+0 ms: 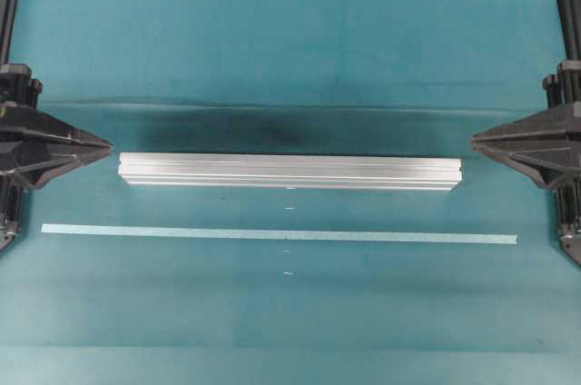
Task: Lift the metal rail with both hands and move it towards you.
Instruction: 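Move both grippers down over the two ends of the silver rail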
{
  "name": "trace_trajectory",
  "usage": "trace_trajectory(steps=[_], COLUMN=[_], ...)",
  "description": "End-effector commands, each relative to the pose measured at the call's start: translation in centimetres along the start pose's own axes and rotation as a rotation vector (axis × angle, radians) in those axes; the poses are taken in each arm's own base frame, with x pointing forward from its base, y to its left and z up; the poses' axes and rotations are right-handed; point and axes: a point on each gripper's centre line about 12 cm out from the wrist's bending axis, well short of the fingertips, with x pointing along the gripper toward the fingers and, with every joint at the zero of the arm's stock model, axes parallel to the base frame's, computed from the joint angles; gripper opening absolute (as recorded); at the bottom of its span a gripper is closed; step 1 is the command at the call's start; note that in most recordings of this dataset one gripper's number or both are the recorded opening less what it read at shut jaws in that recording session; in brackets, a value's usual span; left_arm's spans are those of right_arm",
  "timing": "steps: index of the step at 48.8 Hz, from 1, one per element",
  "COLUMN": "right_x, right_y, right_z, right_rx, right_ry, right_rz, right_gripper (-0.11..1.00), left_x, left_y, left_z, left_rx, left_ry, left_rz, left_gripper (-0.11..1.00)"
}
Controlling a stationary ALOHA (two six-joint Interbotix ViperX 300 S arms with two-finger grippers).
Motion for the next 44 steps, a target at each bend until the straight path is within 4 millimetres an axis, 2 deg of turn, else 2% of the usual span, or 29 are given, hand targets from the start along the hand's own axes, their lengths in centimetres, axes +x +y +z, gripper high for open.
trace_trajectory(steps=[1, 3, 7, 10, 20, 26, 33, 39, 44], right_x=[0.3, 0.5, 0.9, 1.1, 1.4, 2.4, 4.4, 5.8, 7.1], right_y=[0.0, -0.2, -0.5, -0.8, -2.9, -3.9, -4.2, -4.2, -4.3], right_z=[1.1, 1.7, 3.0, 3.6, 3.1, 1.5, -1.1, -3.2, -4.0], right_rx=[0.024, 0.069, 0.114, 0.114, 0.187, 0.241, 0.256, 0.223, 0.163], right_ry=[-0.028, -0.022, 0.008, 0.064, 0.354, 0.548, 0.811, 0.999, 1.091], right_rz=[-0.002, -0.012, -0.031, -0.046, -0.158, -0.21, -0.21, -0.18, -0.135], right_gripper=[0.14, 0.13, 0.02, 0.0, 0.0, 0.0, 0.0, 0.0, 0.0], left_x=[1.0, 1.2, 1.7, 2.0, 3.0, 4.2, 5.5, 6.6, 7.6], left_y=[0.0, 0.2, 0.8, 1.2, 2.3, 2.7, 3.0, 3.4, 3.7], left_z=[2.6, 3.0, 4.5, 5.1, 5.1, 4.4, 2.2, 0.4, -0.5], left_rx=[-0.017, -0.013, -0.006, -0.013, -0.056, -0.05, -0.034, -0.016, -0.002], left_ry=[-0.026, -0.014, 0.014, 0.053, 0.261, 0.398, 0.595, 0.755, 0.839], left_rz=[-0.001, 0.01, 0.038, 0.055, 0.11, 0.123, 0.128, 0.126, 0.121], left_gripper=[0.14, 0.14, 0.03, -0.03, -0.05, -0.05, -0.05, -0.05, -0.05])
